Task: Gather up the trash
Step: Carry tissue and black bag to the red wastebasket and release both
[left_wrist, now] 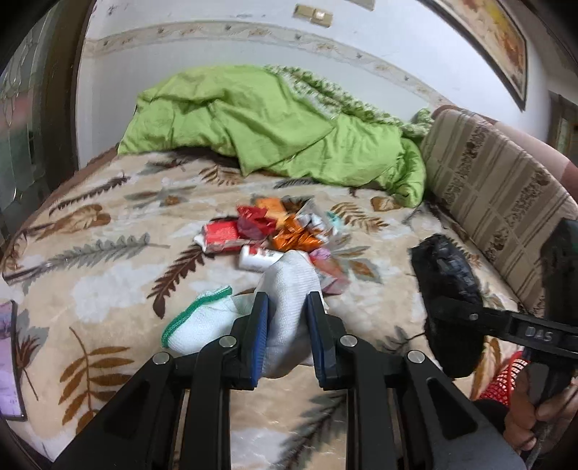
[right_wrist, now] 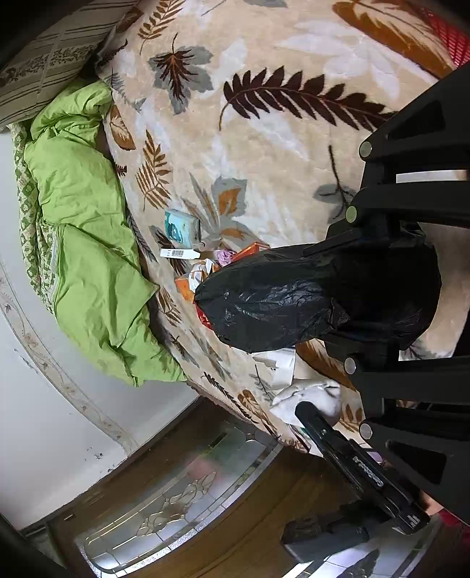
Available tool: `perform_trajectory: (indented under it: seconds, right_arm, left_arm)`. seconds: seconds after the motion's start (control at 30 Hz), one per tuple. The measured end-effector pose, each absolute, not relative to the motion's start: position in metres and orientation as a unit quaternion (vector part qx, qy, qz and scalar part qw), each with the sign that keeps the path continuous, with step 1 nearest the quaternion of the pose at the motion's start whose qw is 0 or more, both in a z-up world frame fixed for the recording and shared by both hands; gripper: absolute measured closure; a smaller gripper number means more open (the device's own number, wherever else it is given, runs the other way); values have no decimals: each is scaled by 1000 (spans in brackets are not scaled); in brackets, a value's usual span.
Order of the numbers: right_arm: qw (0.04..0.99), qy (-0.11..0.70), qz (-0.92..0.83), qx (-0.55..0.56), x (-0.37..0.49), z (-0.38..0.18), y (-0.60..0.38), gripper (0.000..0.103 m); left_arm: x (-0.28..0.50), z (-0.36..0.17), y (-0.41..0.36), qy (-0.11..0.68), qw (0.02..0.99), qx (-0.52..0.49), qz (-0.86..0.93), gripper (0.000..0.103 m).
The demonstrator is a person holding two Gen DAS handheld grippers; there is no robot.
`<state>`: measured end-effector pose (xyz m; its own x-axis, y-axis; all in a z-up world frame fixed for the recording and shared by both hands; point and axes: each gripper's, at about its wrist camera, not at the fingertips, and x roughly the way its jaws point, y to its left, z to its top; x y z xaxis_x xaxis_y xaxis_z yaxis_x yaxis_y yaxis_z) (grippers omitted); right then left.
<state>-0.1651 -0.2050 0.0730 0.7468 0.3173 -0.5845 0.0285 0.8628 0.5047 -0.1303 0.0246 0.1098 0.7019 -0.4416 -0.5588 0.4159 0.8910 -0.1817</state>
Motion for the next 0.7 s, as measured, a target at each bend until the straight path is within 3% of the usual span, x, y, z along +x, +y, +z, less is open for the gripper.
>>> perform_trajectory:
  seconds: [0.4,0.7]
  right_arm:
    - [904,314,64,282,-212,104,-237,67]
    - [896,302,-50,321,-310,107,-320,67]
  left_arm:
    - [-172,142,-27,292,900,0,-322,83]
    - [-213,146,-111,307,848,35,-431,83]
